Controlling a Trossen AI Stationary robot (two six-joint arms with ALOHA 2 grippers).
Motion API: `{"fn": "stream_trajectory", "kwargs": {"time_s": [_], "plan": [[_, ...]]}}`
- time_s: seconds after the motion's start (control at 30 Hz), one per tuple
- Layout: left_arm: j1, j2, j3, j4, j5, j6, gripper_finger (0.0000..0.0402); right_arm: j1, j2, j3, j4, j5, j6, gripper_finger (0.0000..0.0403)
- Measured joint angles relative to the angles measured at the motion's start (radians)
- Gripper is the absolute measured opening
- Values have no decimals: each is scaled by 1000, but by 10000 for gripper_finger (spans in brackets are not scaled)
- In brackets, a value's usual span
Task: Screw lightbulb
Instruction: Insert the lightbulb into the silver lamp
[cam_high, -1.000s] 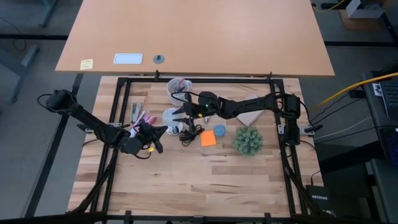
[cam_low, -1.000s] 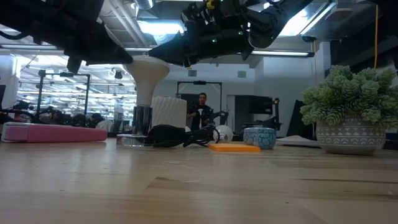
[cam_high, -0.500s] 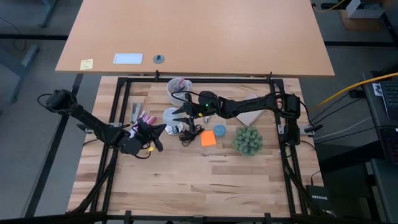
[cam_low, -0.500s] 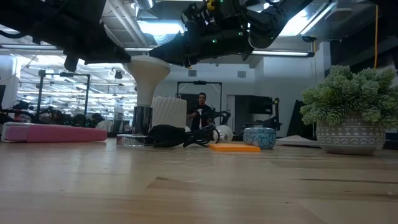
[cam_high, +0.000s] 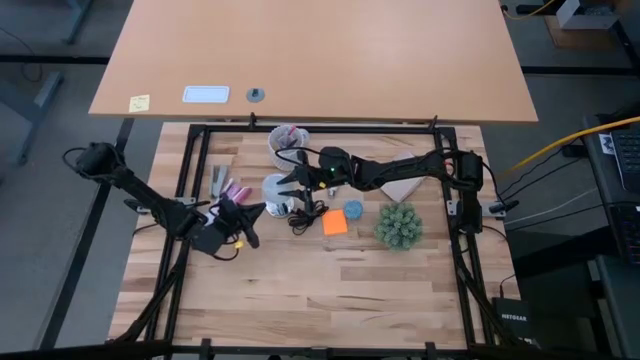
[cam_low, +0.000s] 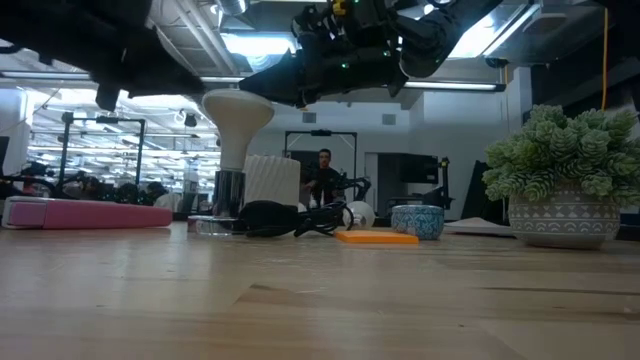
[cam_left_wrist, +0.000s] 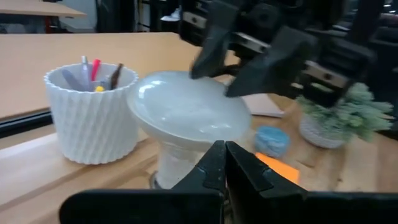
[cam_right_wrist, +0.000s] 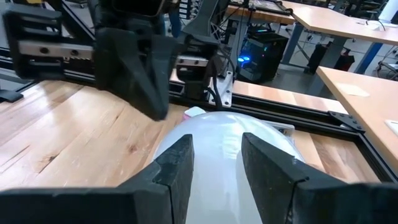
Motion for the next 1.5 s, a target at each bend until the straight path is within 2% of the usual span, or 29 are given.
{"fn": "stream_trajectory", "kwargs": {"time_s": [0.4, 0.57, 0.83, 0.93, 1.3, 1.5], "plan": [[-16, 3, 0, 52, 42, -34, 1, 0, 0, 0, 1, 30, 1, 143], [18, 73, 0, 130, 81, -34, 1, 0, 0, 0, 3, 31, 2, 143], [52, 179, 0, 315, 94, 103, 1, 0, 0, 0, 3, 31, 2, 143], [57, 180, 0, 309, 68, 103, 1, 0, 0, 0, 3, 31, 2, 143], [14, 180, 0, 304, -146, 143, 1, -1, 0, 0, 2, 17, 24, 143], [12, 180, 0, 298, -194, 151, 1, -1, 0, 0, 4, 6, 49, 143]]}}
